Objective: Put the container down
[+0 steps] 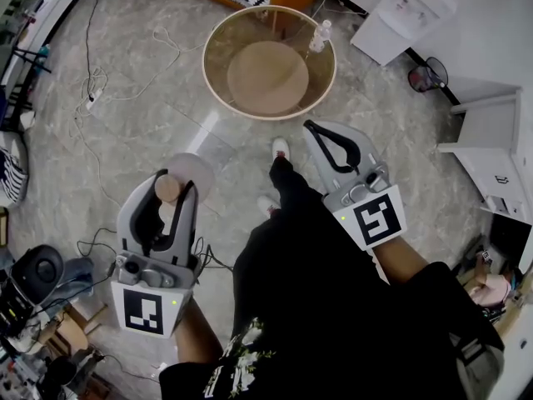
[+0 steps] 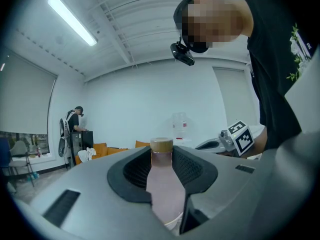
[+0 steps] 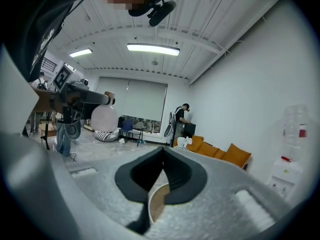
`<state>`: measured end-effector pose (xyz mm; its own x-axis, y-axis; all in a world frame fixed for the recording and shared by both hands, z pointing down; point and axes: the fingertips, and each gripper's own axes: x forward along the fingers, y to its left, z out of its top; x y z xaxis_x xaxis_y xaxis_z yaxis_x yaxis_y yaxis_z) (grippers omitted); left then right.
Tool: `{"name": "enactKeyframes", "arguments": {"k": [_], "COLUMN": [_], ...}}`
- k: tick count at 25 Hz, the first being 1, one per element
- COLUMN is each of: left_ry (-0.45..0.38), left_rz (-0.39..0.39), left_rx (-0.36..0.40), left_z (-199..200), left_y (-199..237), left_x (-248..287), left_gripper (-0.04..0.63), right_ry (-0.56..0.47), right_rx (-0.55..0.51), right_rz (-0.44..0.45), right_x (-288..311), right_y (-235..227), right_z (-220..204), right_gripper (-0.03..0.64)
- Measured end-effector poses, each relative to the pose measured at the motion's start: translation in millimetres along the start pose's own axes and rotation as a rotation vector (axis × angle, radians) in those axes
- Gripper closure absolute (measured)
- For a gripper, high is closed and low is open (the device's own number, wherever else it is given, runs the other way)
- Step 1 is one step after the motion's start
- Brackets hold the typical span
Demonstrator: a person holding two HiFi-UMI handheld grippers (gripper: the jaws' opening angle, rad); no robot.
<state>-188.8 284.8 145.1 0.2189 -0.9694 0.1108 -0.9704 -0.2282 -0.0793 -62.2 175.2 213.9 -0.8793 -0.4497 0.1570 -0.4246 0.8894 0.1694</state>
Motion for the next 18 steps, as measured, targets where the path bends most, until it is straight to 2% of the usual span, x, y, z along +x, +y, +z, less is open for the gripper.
{"name": "enactKeyframes", "arguments": {"k": [11, 18], "left_ry": [0.015, 0.009], "left_rz": [-0.063, -0.079], "left_rx": [0.031, 0.049], "left_z": [5, 20], "left_y": [36, 55], "left_x": [94, 165], "left_gripper": [0.454, 0.454], "right_ry": [-0.002, 0.009], "right_rx": [0.03, 0.022], "right_rz": [-0.051, -0.035], "right_x": [57, 98], "right_y": [-75, -132], "right_z": [-15, -20], "right_gripper": [0.621, 0.621]}}
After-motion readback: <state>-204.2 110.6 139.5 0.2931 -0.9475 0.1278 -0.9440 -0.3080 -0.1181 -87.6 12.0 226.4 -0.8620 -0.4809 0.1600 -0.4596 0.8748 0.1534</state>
